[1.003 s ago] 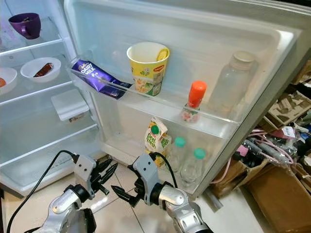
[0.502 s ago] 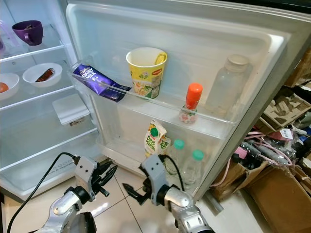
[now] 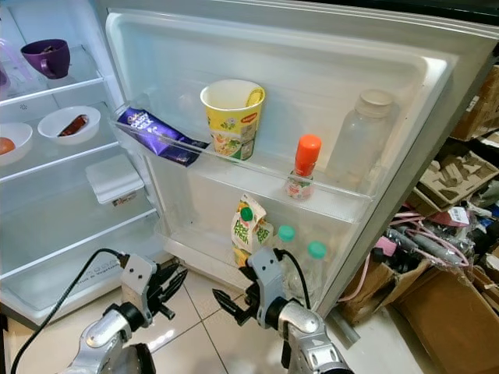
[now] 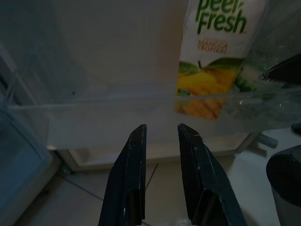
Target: Restocking fridge
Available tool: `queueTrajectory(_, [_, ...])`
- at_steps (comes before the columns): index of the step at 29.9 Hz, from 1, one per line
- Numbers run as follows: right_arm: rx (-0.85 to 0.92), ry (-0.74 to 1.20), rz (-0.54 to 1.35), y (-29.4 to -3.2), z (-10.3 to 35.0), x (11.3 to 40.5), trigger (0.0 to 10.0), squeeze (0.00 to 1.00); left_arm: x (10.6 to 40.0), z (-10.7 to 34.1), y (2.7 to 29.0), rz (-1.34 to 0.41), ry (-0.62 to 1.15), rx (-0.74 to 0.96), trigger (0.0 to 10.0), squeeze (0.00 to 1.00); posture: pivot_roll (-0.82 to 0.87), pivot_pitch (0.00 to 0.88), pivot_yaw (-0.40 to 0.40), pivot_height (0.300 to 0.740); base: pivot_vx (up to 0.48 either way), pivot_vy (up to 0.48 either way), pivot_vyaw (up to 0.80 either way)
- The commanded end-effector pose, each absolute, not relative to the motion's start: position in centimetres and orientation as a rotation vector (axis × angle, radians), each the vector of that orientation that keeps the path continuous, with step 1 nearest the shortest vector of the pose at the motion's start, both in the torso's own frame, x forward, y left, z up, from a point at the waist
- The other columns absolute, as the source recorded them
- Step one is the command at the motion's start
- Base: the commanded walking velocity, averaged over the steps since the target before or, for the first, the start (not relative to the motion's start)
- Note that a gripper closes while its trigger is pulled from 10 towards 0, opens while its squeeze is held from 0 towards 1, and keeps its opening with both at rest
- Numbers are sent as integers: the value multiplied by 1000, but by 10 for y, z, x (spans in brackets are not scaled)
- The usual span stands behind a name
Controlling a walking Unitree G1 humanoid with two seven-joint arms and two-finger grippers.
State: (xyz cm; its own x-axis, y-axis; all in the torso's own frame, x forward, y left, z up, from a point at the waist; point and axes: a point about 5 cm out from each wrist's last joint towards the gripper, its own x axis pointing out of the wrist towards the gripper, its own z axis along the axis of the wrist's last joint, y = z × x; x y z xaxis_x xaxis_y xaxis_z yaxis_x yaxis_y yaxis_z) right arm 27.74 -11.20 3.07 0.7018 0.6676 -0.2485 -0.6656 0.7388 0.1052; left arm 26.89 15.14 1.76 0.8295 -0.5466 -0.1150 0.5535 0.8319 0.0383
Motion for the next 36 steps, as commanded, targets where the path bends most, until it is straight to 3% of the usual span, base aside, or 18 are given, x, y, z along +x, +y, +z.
queueTrajectory(1, [8, 291, 737, -114, 27, 276, 10000, 0, 265, 12, 161, -572, 139, 95, 10000, 0, -23, 76, 31, 371, 0, 0, 0])
queueTrajectory(15, [-28, 379, 605, -133, 5, 271, 10000, 0, 257, 1, 170, -545, 213, 108, 10000, 0, -24, 70, 32, 418, 0, 0, 0])
queueTrajectory(36, [9, 430, 623, -138, -9, 259, 10000, 0, 253, -5, 177, -524, 256, 126, 10000, 0, -25, 69, 33, 464, 0, 0, 0])
